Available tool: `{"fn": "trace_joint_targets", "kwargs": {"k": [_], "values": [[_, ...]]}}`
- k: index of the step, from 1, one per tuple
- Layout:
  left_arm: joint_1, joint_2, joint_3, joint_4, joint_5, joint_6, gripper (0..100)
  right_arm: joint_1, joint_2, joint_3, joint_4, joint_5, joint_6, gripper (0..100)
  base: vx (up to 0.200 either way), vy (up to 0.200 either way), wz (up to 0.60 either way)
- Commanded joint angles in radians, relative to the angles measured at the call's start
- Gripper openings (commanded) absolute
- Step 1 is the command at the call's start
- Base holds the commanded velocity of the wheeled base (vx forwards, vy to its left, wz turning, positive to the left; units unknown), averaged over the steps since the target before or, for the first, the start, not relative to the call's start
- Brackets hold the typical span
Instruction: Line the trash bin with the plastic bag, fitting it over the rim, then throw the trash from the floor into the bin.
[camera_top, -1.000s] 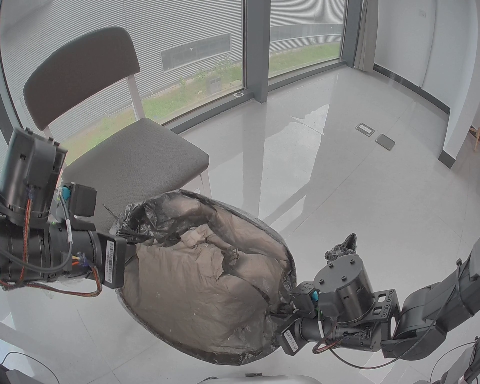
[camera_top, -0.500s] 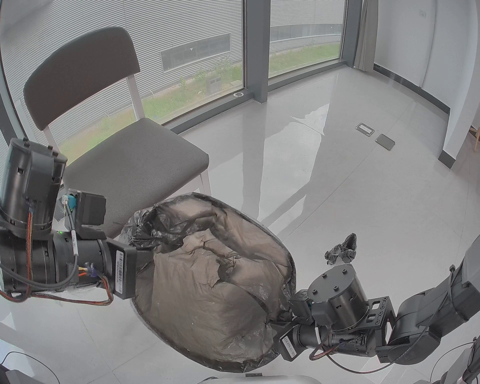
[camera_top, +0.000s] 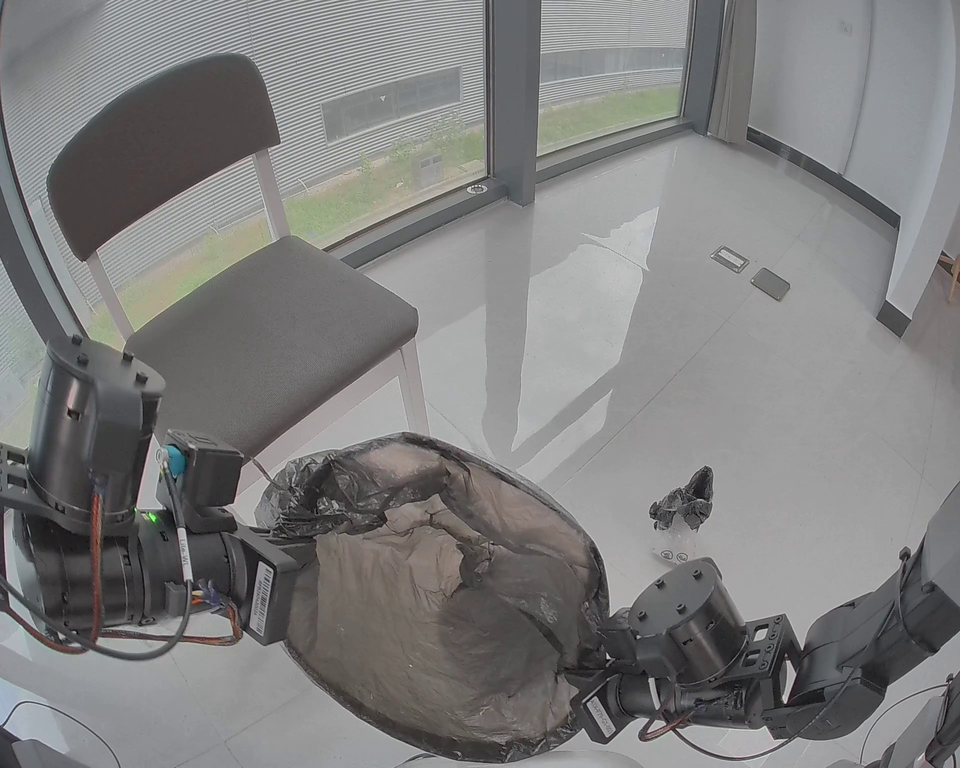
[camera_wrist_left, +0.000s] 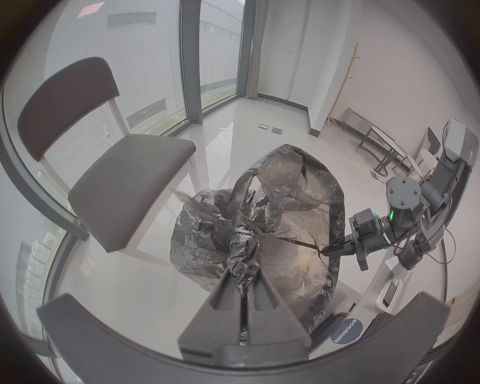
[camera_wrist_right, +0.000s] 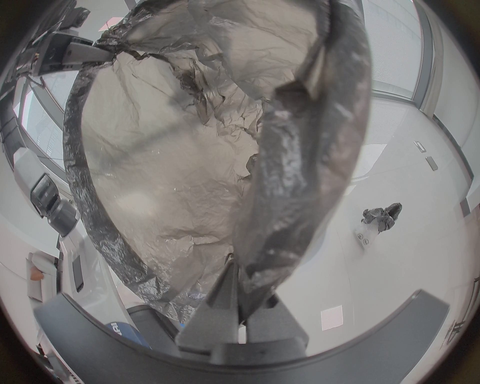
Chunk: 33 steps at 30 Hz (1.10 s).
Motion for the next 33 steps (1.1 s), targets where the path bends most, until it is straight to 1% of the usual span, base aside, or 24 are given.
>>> {"fn": "trace_joint_targets", "kwargs": {"k": [1,4,5,6,9,12,15,17,18,19,21,22,23,26,28,33], "values": [[-0.016,0.082,-0.003,-0.006,-0.011,-0.059,0,-0.017,0.012,0.052,-0.001,0.002,0.002,0,0.000,0.000,0.00],[-0.022,0.151,-0.044,-0.013,-0.024,-0.131,0,-0.050,0.014,0.089,-0.001,0.002,-0.002,0,0.000,0.000,0.00],[-0.024,0.160,-0.050,-0.012,-0.024,-0.140,0,-0.051,0.014,0.095,-0.001,0.002,-0.002,0,0.000,0.000,0.00],[-0.037,0.194,-0.064,-0.010,-0.024,-0.172,0,-0.051,0.018,0.121,-0.002,0.002,0.001,0,0.000,0.000,0.00],[-0.077,0.238,-0.070,-0.015,-0.029,-0.198,0,-0.051,0.029,0.159,-0.007,0.001,0.001,0,0.000,0.000,0.00],[-0.102,0.316,-0.118,-0.024,-0.038,-0.229,0,-0.073,0.055,0.187,-0.056,0.001,0.002,0,0.000,0.000,0.00],[-0.108,0.375,-0.168,-0.025,-0.049,-0.256,0,-0.091,0.074,0.214,-0.095,0.001,0.001,0,0.000,0.000,0.00],[-0.108,0.457,-0.227,-0.025,-0.058,-0.295,0,-0.099,0.110,0.250,-0.139,-0.004,0.001,0,0.000,0.000,0.00],[-0.108,0.457,-0.227,-0.025,-0.058,-0.295,0,-0.099,0.110,0.250,-0.139,-0.004,0.001,0,0.000,0.000,0.00],[-0.102,0.508,-0.268,-0.025,-0.060,-0.310,0,-0.099,0.140,0.270,-0.177,-0.030,0.002,0,0.000,0.000,0.00],[-0.094,0.559,-0.317,-0.024,-0.064,-0.333,0,-0.099,0.176,0.299,-0.234,-0.060,0.007,0,0.000,0.000,0.00],[-0.093,0.569,-0.328,-0.024,-0.067,-0.338,0,-0.100,0.184,0.303,-0.249,-0.064,0.010,0,0.000,0.000,0.00],[-0.080,0.602,-0.362,-0.021,-0.092,-0.358,0,-0.103,0.201,0.331,-0.312,-0.067,0.030,0,0.000,0.000,0.00],[-0.059,0.643,-0.403,-0.018,-0.145,-0.376,0,-0.106,0.224,0.380,-0.409,-0.067,0.048,0,0.000,0.000,0.00],[-0.056,0.672,-0.424,-0.018,-0.153,-0.378,0,-0.109,0.232,0.400,-0.447,-0.067,0.050,0,0.000,0.000,0.00],[0.002,0.750,-0.464,-0.016,-0.150,-0.390,0,-0.109,0.244,0.418,-0.524,-0.064,0.068,0,0.000,0.000,0.00]]}}
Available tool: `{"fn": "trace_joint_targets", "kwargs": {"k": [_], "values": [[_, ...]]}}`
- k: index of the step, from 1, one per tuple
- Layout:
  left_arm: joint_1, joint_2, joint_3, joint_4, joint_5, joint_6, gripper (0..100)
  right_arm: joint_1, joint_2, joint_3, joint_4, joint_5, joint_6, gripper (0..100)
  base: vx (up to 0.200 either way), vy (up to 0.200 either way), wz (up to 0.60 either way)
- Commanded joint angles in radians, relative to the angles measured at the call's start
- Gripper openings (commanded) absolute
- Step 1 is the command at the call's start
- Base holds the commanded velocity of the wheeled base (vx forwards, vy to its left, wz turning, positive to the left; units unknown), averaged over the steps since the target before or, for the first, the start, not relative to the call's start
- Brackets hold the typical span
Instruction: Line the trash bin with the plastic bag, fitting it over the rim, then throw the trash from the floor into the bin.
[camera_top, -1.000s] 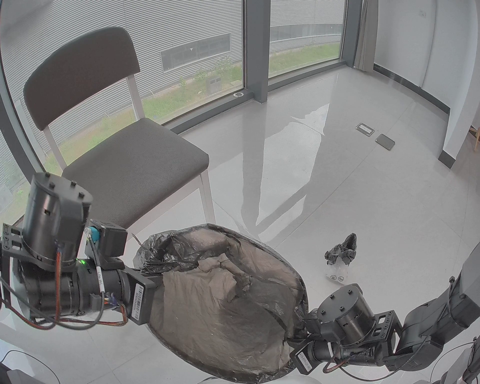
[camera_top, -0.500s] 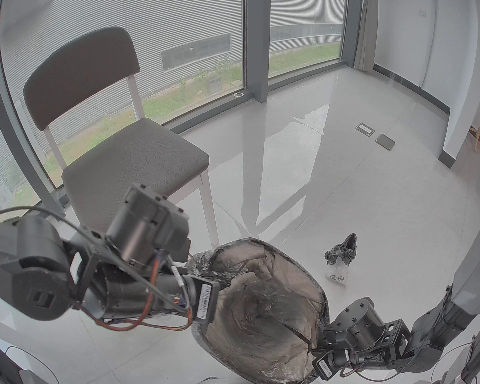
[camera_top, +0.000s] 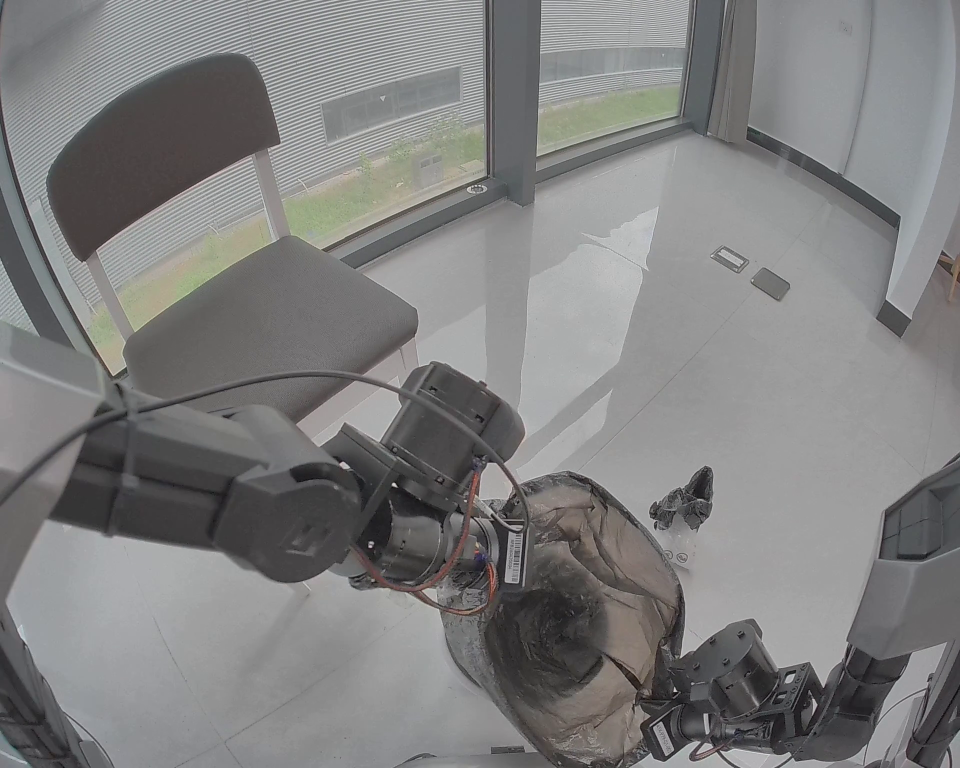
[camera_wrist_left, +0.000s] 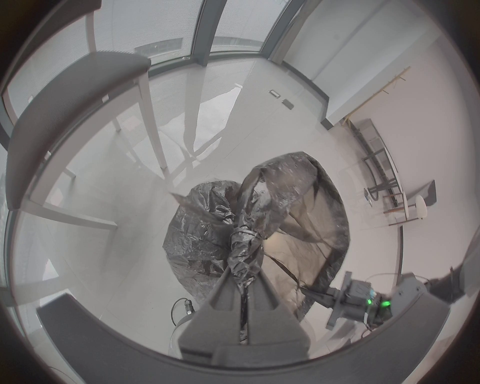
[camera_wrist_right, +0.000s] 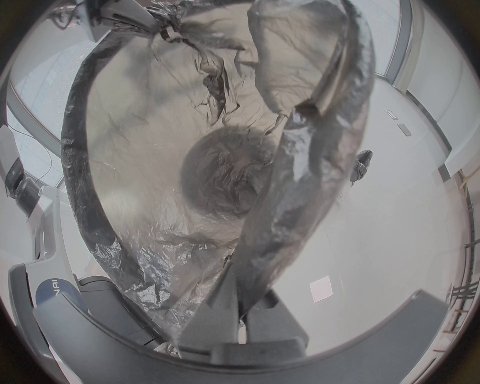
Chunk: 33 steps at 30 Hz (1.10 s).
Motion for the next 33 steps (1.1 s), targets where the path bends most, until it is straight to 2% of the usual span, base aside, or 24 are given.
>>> {"fn": "trace_joint_targets", "kwargs": {"k": [1,10,13,23,24,30,33], "values": [[0.056,0.122,-0.054,0.003,-0.002,-0.012,0,-0.003,0.045,0.029,-0.044,0.000,0.013,0,0.000,0.000,0.00],[0.122,0.183,-0.075,0.004,0.004,-0.009,0,-0.004,0.043,-0.023,-0.064,0.006,0.008,0,0.000,0.000,0.00],[0.145,0.195,-0.065,0.004,0.031,-0.009,0,-0.026,0.046,-0.084,-0.061,0.006,0.003,0,0.000,0.000,0.00],[0.128,0.177,-0.057,0.012,0.136,0.005,0,-0.085,0.106,-0.336,0.008,0.015,-0.015,0,0.000,0.000,0.00],[0.127,0.168,-0.057,0.034,0.151,0.011,0,-0.089,0.114,-0.377,0.042,0.032,-0.015,0,0.000,0.000,0.00],[0.121,0.160,-0.066,0.089,0.157,0.025,0,-0.090,0.158,-0.431,0.080,0.061,-0.013,0,0.000,0.000,0.00],[0.098,0.189,-0.105,0.087,0.157,0.027,0,-0.121,0.171,-0.417,0.082,0.063,-0.010,0,0.000,0.000,0.00]]}}
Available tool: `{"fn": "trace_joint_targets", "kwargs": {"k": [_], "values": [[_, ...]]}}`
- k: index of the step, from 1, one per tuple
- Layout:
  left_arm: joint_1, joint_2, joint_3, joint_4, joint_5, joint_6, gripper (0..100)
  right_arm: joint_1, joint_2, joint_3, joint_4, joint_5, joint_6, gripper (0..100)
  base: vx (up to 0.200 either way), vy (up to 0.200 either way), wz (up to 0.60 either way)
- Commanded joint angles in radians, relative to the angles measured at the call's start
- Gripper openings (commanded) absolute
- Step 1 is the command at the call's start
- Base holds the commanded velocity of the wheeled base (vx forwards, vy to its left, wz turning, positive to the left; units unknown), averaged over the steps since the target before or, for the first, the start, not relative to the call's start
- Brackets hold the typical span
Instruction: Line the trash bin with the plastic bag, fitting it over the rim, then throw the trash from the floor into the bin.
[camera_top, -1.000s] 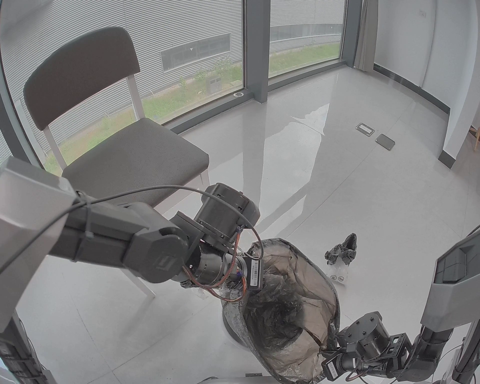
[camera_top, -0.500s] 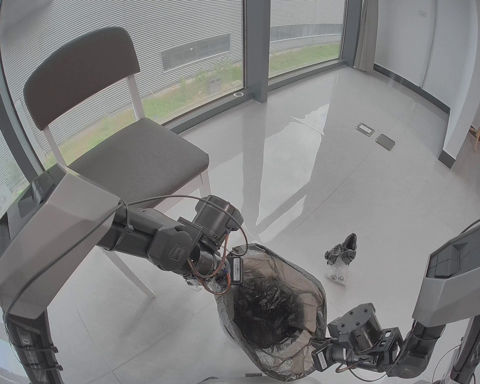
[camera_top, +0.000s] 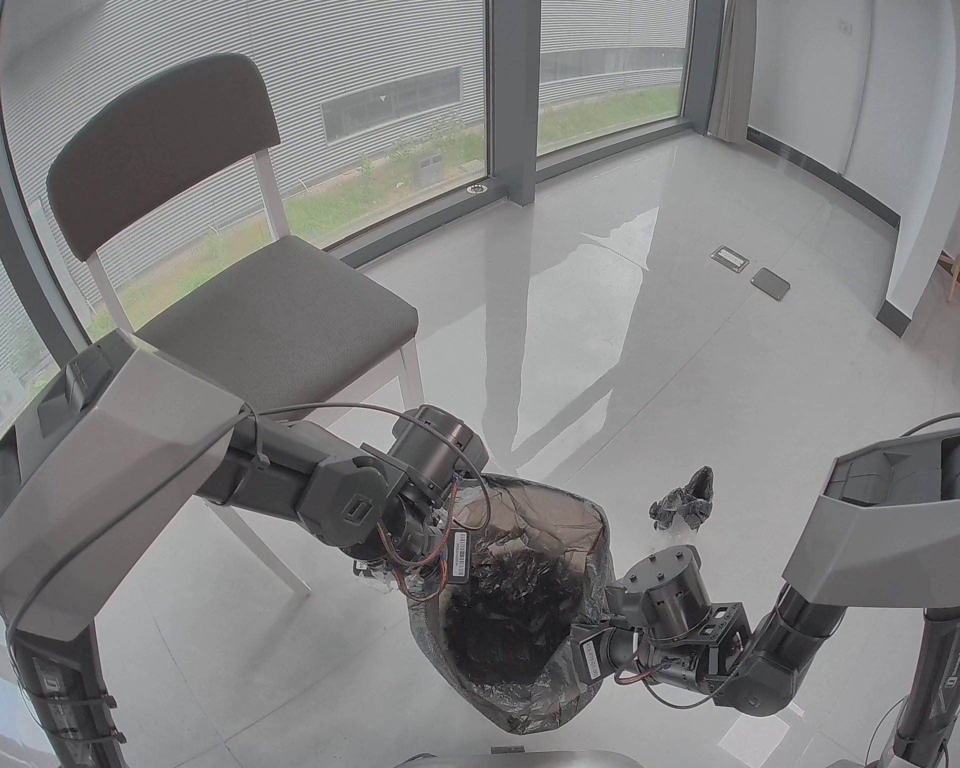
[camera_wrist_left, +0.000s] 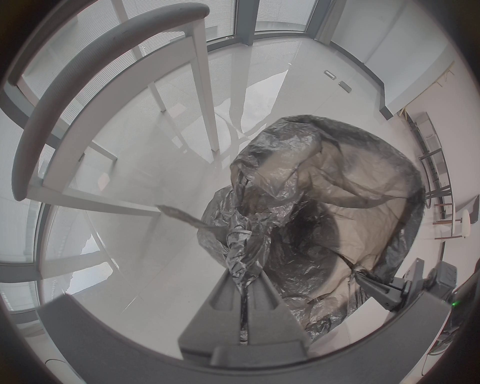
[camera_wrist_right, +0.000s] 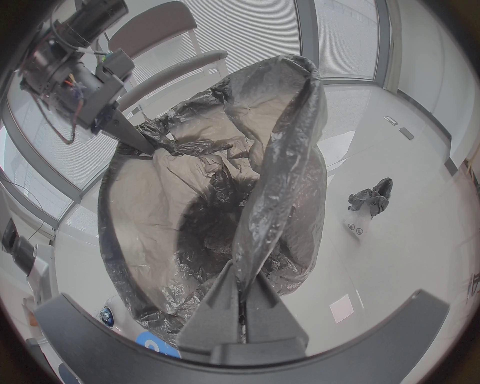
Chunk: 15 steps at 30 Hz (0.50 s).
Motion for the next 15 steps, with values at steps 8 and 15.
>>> {"fn": "trace_joint_targets", "kwargs": {"k": [8,15], "values": [[-0.090,0.152,-0.157,0.009,0.001,-0.008,0,-0.113,0.032,0.063,-0.003,0.036,-0.002,0,0.000,0.000,0.00],[-0.092,0.178,-0.167,0.061,0.015,-0.010,0,-0.127,0.035,0.078,-0.003,0.036,-0.002,0,0.000,0.000,0.00]]}}
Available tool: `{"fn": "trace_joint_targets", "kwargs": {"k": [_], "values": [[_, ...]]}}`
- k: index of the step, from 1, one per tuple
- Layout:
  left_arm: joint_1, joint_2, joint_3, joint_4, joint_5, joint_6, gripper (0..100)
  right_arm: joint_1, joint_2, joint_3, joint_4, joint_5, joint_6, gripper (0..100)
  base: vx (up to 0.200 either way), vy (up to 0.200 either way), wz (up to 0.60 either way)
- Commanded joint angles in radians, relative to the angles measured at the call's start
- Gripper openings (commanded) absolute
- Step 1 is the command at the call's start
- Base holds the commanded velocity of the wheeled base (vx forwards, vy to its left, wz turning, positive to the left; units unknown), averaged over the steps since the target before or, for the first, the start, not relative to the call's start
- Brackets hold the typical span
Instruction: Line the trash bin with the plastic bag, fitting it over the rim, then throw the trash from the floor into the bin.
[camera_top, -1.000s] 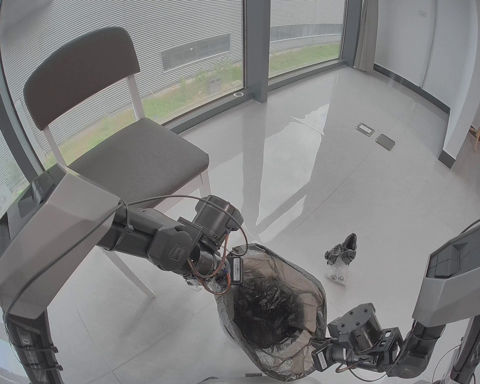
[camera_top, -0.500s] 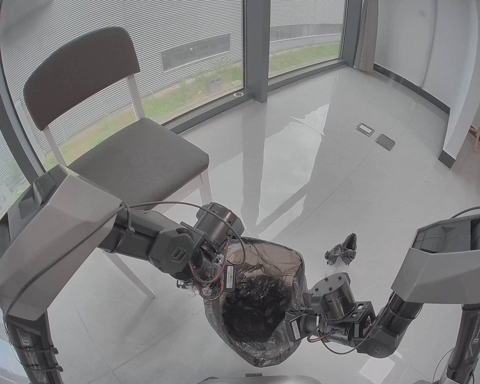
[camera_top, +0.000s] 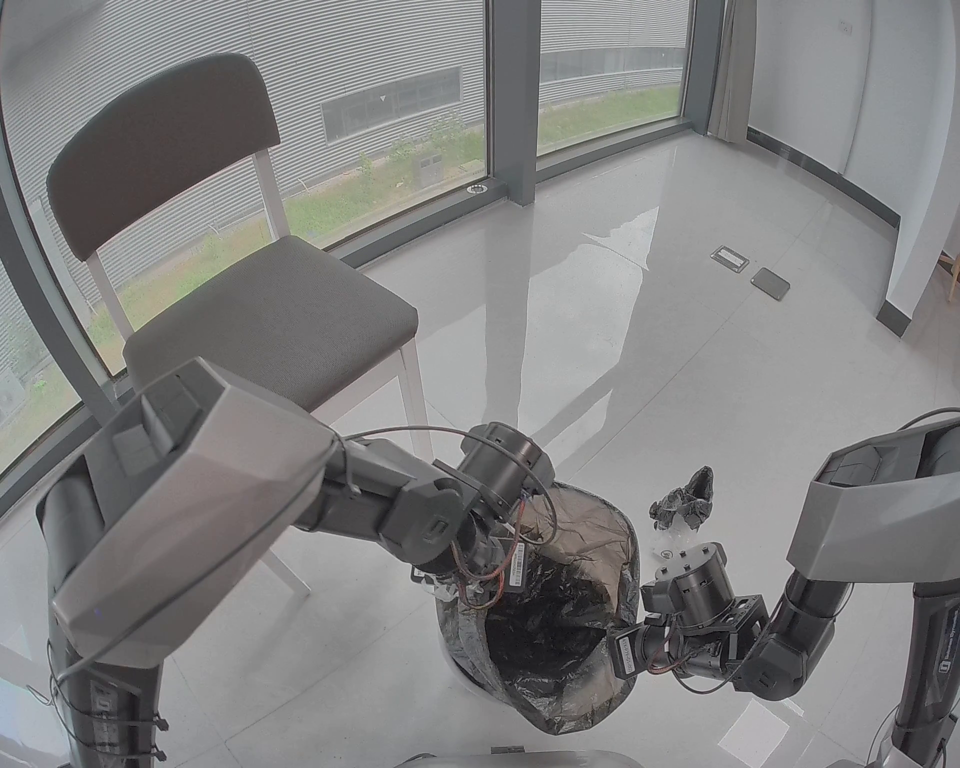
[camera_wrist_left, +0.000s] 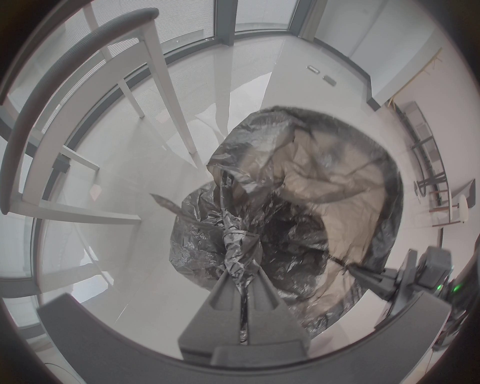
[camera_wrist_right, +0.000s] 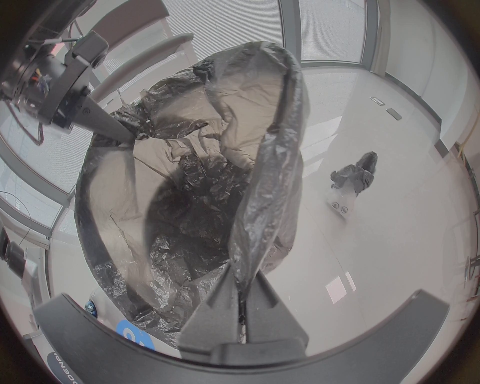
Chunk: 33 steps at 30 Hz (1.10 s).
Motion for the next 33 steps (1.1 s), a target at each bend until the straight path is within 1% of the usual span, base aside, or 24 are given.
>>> {"fn": "trace_joint_targets", "kwargs": {"k": [1,4,5,9,13,15,25,30,33], "values": [[0.000,0.023,-0.005,0.038,0.005,0.000,0,-0.004,0.004,0.002,0.000,0.002,-0.002,0,0.000,0.000,0.00],[0.013,-0.012,0.003,0.088,0.011,0.000,0,0.005,0.012,-0.004,0.002,0.002,-0.011,0,0.000,0.000,0.00],[0.014,-0.020,0.007,0.090,0.011,0.000,0,0.007,0.018,-0.004,0.002,0.002,-0.016,0,0.000,0.000,0.00],[0.029,-0.040,0.018,0.084,0.054,-0.009,0,0.007,0.053,-0.043,0.000,0.004,-0.027,0,0.000,0.000,0.00],[0.033,-0.066,0.012,0.095,0.051,-0.056,0,0.010,0.055,-0.089,0.002,0.017,-0.027,0,0.000,0.000,0.00],[0.033,-0.087,0.024,0.101,0.046,-0.066,0,0.019,0.055,-0.106,0.003,0.017,-0.027,0,0.000,0.000,0.00],[0.031,-0.121,0.047,0.122,0.041,-0.066,0,0.056,0.111,-0.170,0.003,0.039,-0.016,0,0.000,0.000,0.00],[0.013,-0.077,0.018,0.122,0.034,-0.066,0,0.051,0.108,-0.158,0.003,0.039,0.004,0,0.000,0.000,0.00],[-0.021,-0.057,-0.027,0.137,0.023,-0.087,0,0.035,0.087,-0.096,-0.001,0.039,0.003,0,0.000,0.000,0.00]]}}
